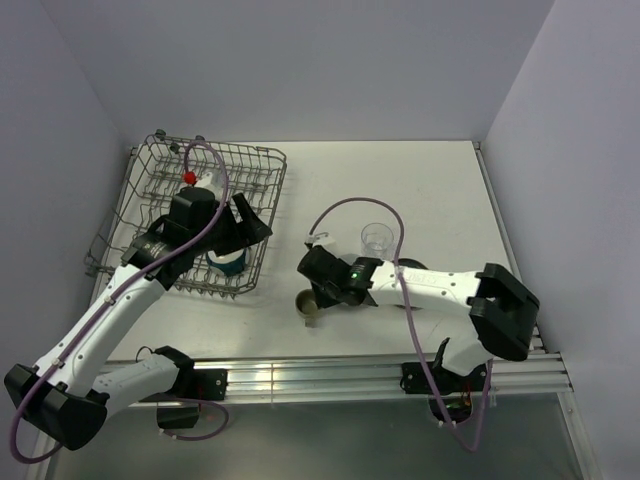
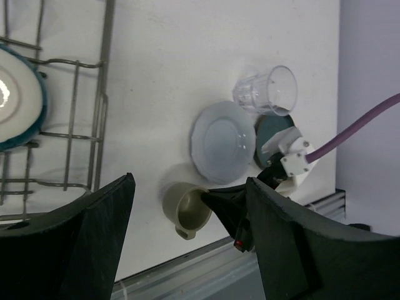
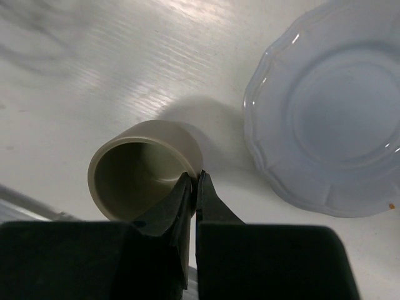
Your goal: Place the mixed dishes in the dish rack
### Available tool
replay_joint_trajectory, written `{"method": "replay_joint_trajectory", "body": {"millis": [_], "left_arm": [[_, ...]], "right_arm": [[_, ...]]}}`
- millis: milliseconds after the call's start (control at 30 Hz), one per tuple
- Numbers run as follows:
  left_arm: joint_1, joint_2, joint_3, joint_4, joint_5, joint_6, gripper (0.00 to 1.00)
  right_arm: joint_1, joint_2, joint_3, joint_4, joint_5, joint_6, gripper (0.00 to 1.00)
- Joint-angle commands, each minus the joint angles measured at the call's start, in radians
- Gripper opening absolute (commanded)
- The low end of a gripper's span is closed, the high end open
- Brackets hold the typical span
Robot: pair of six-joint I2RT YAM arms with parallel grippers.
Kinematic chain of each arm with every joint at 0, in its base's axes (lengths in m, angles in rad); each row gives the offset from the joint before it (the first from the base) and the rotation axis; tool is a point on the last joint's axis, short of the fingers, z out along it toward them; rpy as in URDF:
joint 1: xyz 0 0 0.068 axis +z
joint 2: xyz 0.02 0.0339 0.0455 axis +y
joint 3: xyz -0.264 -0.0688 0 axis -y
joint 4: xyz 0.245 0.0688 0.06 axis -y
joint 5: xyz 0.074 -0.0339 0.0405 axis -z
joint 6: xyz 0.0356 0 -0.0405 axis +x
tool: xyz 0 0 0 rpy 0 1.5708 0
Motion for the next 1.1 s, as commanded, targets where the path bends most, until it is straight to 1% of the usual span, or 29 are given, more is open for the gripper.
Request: {"method": "replay_joint_trajectory", "body": {"millis": [0, 67, 100, 133, 167, 233, 267, 300, 400, 433, 500, 567, 600, 700, 800, 1033, 1067], "left_arm": [[-0.006, -0.043, 0.039, 0.097, 0.141, -0.026, 0.78], [-0.005, -0.06, 0.015, 0.145, 0.196, -0.052, 0.78], [-0.005, -0.077, 0.002, 0.204, 0.253, -0.059, 0.78], [-0.005, -0.085, -0.009, 0.234, 0.281, -0.067, 0.78], [-0.005, -0.089, -0.031, 0.262, 0.31, -0.076, 0.78], [-0.006, -0.1, -0.056, 0.35, 0.391, -0.086, 0.79], [-0.006, -0.103, -0.07, 0.384, 0.419, -0.09, 0.79], [-0.005, -0.099, -0.097, 0.418, 0.445, -0.105, 0.79], [-0.006, -0.082, -0.156, 0.557, 0.555, -0.156, 0.77], [-0.006, -0.077, -0.18, 0.623, 0.591, -0.18, 0.76], [-0.008, -0.074, -0.205, 0.694, 0.612, -0.201, 0.75], [-0.009, -0.077, -0.242, 0.755, 0.628, -0.239, 0.75], [-0.009, -0.079, -0.252, 0.827, 0.651, -0.257, 0.75], [-0.017, -0.08, -0.277, 0.926, 0.681, -0.309, 0.74], [-0.025, -0.083, -0.279, 0.935, 0.678, -0.322, 0.73], [-0.032, -0.076, -0.318, 1.019, 0.698, -0.389, 0.7], [-0.034, -0.074, -0.323, 1.035, 0.703, -0.398, 0.7]], "right_arm": [[-0.026, -0.186, 0.038, 0.078, 0.0, -0.018, 0.0], [-0.093, -0.261, 0.017, 0.118, -0.058, -0.024, 0.0], [-0.13, -0.344, 0.004, 0.161, -0.143, -0.021, 0.0], [-0.17, -0.386, -0.011, 0.184, -0.196, -0.021, 0.0], [-0.254, -0.462, -0.034, 0.207, -0.24, -0.012, 0.0], [-0.332, -0.524, -0.045, 0.25, -0.342, -0.005, 0.0], [-0.366, -0.545, -0.042, 0.253, -0.424, -0.003, 0.0], [-0.415, -0.573, -0.021, 0.255, -0.457, -0.005, 0.0], [-0.472, -0.596, 0.032, 0.256, -0.572, 0.002, 0.0], [-0.478, -0.604, 0.045, 0.27, -0.618, 0.018, 0.0], [-0.485, -0.611, 0.053, 0.293, -0.644, 0.035, 0.0], [-0.488, -0.616, 0.055, 0.33, -0.664, 0.06, 0.0], [-0.488, -0.615, 0.056, 0.337, -0.676, 0.066, 0.0], [-0.488, -0.607, 0.058, 0.363, -0.686, 0.075, 0.0], [-0.488, -0.596, 0.053, 0.393, -0.69, 0.08, 0.0], [-0.488, -0.576, 0.024, 0.466, -0.697, 0.098, 0.0], [-0.488, -0.575, 0.023, 0.5, -0.693, 0.1, 0.0]]}}
